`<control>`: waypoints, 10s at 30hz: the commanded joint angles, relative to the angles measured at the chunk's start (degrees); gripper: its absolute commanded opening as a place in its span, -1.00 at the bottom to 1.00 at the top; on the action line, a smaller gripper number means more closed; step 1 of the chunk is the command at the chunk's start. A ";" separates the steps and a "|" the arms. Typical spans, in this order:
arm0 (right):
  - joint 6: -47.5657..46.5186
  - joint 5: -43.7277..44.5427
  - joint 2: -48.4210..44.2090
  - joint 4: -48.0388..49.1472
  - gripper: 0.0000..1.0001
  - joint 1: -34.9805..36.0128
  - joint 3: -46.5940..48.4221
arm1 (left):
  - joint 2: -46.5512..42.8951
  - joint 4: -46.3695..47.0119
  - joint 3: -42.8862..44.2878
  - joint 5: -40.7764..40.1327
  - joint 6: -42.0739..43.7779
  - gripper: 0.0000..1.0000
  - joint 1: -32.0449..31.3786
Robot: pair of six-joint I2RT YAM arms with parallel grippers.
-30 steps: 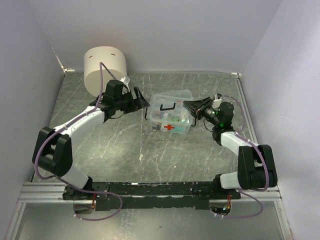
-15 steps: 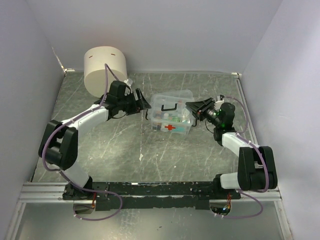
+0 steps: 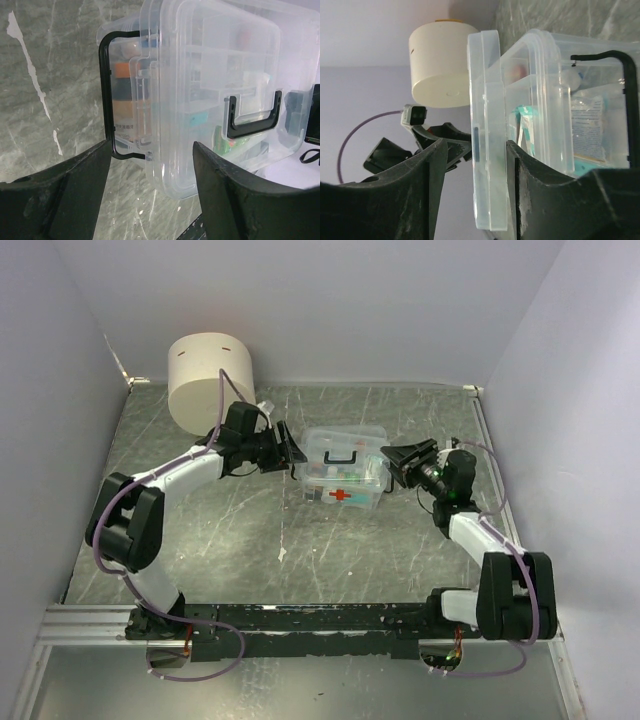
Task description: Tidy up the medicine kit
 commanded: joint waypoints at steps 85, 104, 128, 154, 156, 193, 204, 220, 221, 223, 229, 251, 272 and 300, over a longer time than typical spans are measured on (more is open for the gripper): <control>-45.06 3.57 11.96 -36.99 -0.40 7.81 18.60 | 4.51 -13.61 6.08 -7.62 4.56 -0.43 -1.47; -30.98 13.01 6.38 -29.71 -0.46 20.04 15.98 | -17.68 -18.13 -9.25 -28.73 5.94 -0.08 -1.47; -21.67 16.96 -3.40 -19.60 -0.13 12.23 2.14 | -16.30 -23.85 7.63 -28.82 19.45 1.00 -11.23; -22.49 4.52 11.66 -3.73 -0.41 12.08 0.05 | -1.26 -32.94 13.85 -33.56 20.28 0.97 -16.96; -22.23 4.27 11.87 -3.13 -0.44 12.02 -0.35 | -0.51 -33.82 13.98 -34.27 20.29 0.96 -17.27; -20.59 8.56 8.39 -6.48 -0.83 12.07 -2.25 | 7.00 -36.90 21.74 -39.16 19.16 0.97 -20.72; -20.69 4.33 -0.31 -2.48 -0.69 12.01 -2.78 | 7.40 -36.85 21.54 -38.07 20.54 0.93 -20.74; -17.84 -0.17 0.13 3.40 -0.30 12.16 -2.81 | 8.39 -37.66 21.89 -37.38 20.95 0.90 -20.73; -18.30 -0.29 0.18 3.06 -0.29 12.22 -2.54 | 8.44 -37.66 21.93 -37.18 20.91 0.89 -20.74; -19.43 0.27 0.02 1.53 -0.30 12.66 -1.85 | 8.46 -37.73 22.01 -37.28 20.90 0.89 -20.70; -23.72 5.05 -1.30 -5.48 -0.37 15.08 0.87 | 8.54 -37.74 21.85 -37.19 20.90 0.88 -20.73; -34.22 23.28 -0.45 -27.33 -0.40 25.49 13.06 | 8.55 -37.38 20.97 -36.49 20.55 0.86 -20.73; -37.66 33.80 -2.74 -38.02 -0.32 27.54 20.94 | 2.80 -36.40 24.21 -41.82 17.77 0.95 -20.54; -50.86 41.60 14.83 -48.12 0.19 38.40 45.37 | -33.35 -2.42 -20.60 -15.86 -6.79 1.00 13.13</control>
